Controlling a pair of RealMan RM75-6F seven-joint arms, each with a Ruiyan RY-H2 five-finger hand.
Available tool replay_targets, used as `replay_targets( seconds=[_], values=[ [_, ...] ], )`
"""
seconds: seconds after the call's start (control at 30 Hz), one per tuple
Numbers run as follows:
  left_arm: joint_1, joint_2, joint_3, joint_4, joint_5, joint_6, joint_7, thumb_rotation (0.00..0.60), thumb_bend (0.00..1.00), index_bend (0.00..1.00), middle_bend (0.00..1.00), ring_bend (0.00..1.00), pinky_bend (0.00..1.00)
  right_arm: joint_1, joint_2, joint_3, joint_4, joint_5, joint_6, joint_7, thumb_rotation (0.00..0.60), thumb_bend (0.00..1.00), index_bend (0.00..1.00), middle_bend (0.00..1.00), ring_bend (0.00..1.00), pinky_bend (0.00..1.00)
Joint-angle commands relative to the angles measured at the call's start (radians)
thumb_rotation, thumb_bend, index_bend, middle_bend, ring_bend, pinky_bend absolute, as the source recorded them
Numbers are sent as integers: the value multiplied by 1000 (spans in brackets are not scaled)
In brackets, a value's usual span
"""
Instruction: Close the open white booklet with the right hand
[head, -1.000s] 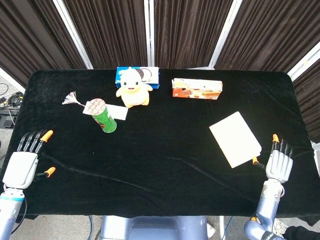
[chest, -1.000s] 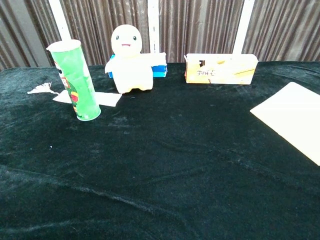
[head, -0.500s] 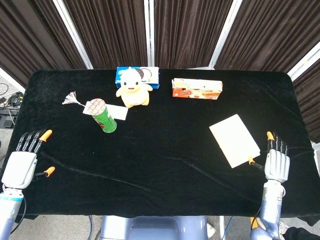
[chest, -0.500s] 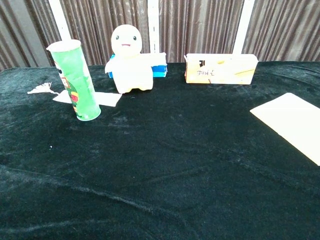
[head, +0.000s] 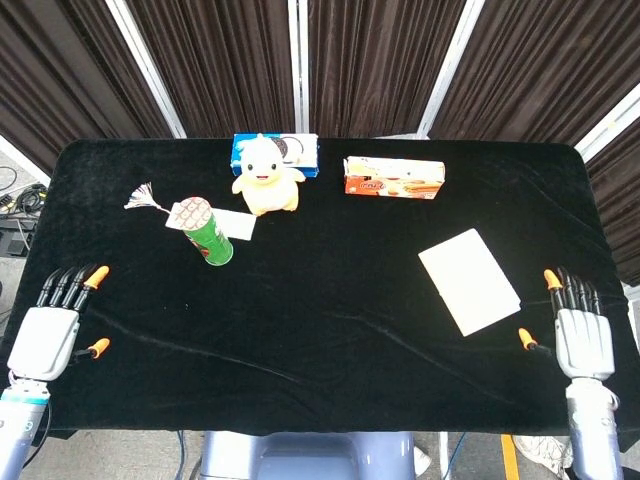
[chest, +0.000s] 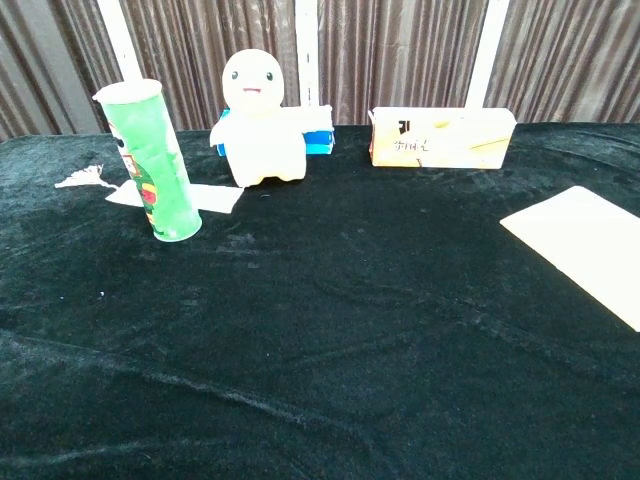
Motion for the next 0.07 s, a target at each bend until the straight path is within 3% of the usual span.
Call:
replay_targets(
  seconds=[0.03,0.07],
  values=[
    [2,-2,3,1,4,2,1,600,127,0,0,0,0,-25,31,-44,2,-64,23,39,600,143,0,0,0,0],
    [1,-4,5,3,7,2,2,600,127,0,0,0,0,-29,37,-52,4,-76,29,39,600,143,0,0,0,0]
  ],
)
